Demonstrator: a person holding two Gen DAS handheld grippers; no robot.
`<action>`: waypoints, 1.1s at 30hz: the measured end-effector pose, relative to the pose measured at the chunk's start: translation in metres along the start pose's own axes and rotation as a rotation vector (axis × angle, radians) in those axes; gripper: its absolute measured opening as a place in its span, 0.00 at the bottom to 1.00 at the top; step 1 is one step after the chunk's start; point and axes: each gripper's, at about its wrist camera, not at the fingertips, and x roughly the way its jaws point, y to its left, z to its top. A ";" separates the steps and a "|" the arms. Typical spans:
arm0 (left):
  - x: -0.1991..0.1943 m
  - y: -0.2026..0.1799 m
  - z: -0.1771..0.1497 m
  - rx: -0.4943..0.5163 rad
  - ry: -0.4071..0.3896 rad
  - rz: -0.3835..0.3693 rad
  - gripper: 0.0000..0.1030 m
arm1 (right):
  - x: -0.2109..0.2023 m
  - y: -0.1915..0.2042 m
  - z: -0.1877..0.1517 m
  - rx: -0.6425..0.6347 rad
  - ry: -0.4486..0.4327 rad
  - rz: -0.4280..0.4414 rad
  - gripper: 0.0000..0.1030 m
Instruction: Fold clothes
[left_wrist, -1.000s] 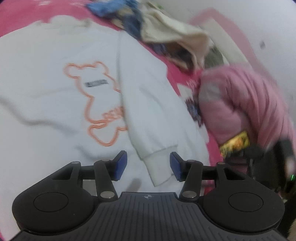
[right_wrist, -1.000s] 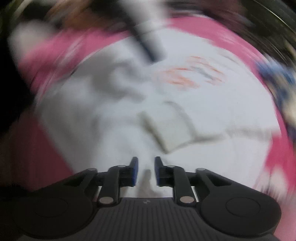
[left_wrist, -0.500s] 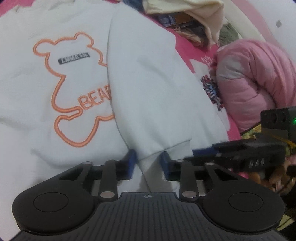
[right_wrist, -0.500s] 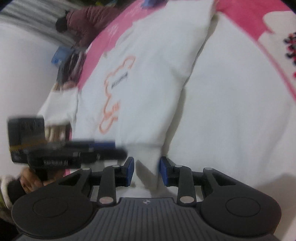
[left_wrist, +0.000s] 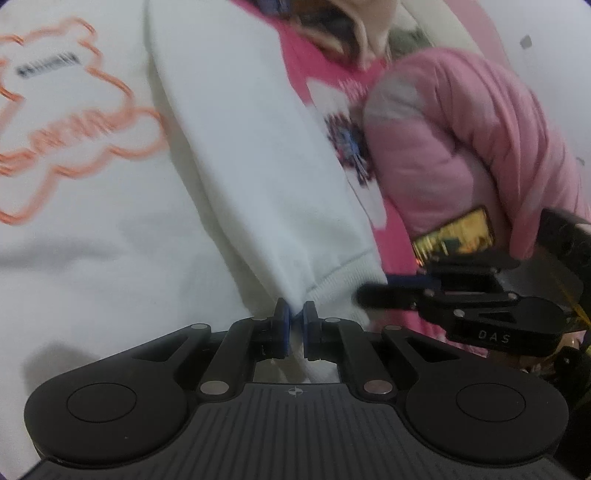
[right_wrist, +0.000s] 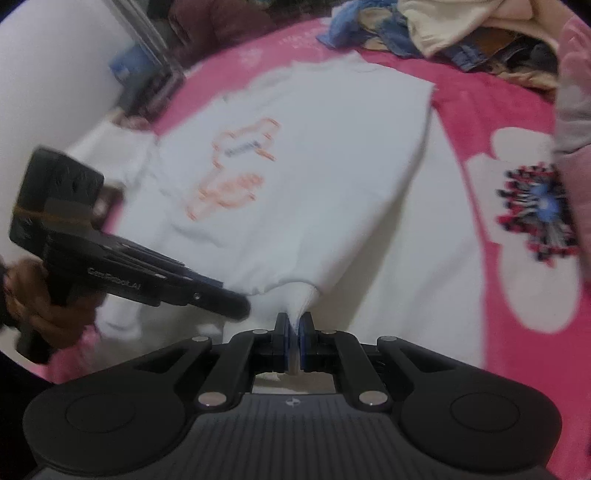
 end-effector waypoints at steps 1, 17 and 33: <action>0.005 -0.001 0.001 0.005 0.011 -0.006 0.05 | -0.001 0.000 -0.001 -0.020 0.004 -0.020 0.06; 0.058 -0.017 0.001 0.032 0.116 -0.048 0.05 | -0.002 -0.009 -0.016 -0.249 0.121 -0.204 0.06; 0.065 -0.004 0.001 -0.068 0.179 -0.114 0.13 | 0.007 -0.043 -0.033 -0.148 0.175 -0.235 0.19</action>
